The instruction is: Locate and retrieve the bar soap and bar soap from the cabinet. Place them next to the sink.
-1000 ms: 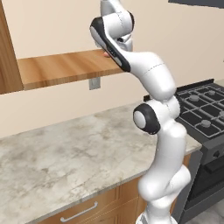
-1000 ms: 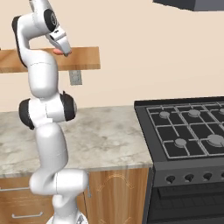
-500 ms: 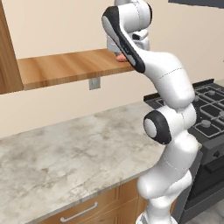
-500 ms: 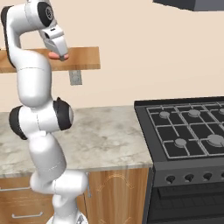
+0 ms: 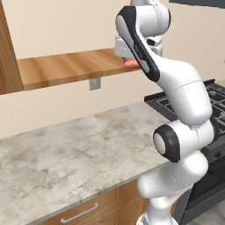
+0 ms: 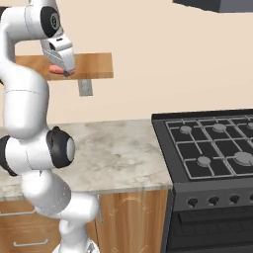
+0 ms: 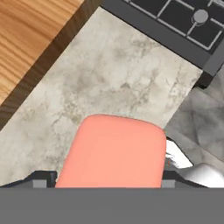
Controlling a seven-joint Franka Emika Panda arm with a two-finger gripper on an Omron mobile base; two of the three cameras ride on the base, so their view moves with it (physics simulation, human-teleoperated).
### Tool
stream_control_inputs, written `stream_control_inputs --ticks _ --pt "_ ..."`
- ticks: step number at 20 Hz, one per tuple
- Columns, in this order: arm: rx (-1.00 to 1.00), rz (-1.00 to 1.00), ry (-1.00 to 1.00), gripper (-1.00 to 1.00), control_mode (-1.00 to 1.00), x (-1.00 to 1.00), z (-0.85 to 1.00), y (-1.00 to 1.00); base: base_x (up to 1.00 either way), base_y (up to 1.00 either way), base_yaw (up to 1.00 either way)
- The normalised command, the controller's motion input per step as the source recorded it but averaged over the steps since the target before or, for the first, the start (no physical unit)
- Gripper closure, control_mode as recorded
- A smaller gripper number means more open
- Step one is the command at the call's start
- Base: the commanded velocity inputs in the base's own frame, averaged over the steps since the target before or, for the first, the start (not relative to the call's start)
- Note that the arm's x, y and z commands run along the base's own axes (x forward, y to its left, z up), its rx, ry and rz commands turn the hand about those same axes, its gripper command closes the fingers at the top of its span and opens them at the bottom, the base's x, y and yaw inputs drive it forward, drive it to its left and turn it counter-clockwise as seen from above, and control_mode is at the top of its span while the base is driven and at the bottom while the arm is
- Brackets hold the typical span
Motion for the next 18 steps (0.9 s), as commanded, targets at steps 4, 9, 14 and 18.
stream_control_inputs --ticks 4,9,14,18 --pt "0.05 0.49 -0.06 1.00 -1.00 -0.03 -0.29 -0.01 0.00 0.00 0.00" --pt "-0.04 0.44 0.13 1.00 -1.00 -0.11 -0.40 0.12 0.00 0.00 0.00" --pt "-0.11 0.35 0.14 1.00 -1.00 -0.44 -0.59 0.13 0.00 0.00 0.00" --pt "-0.06 0.28 -0.14 1.00 -1.00 -0.67 -0.43 0.02 0.00 0.00 0.00"
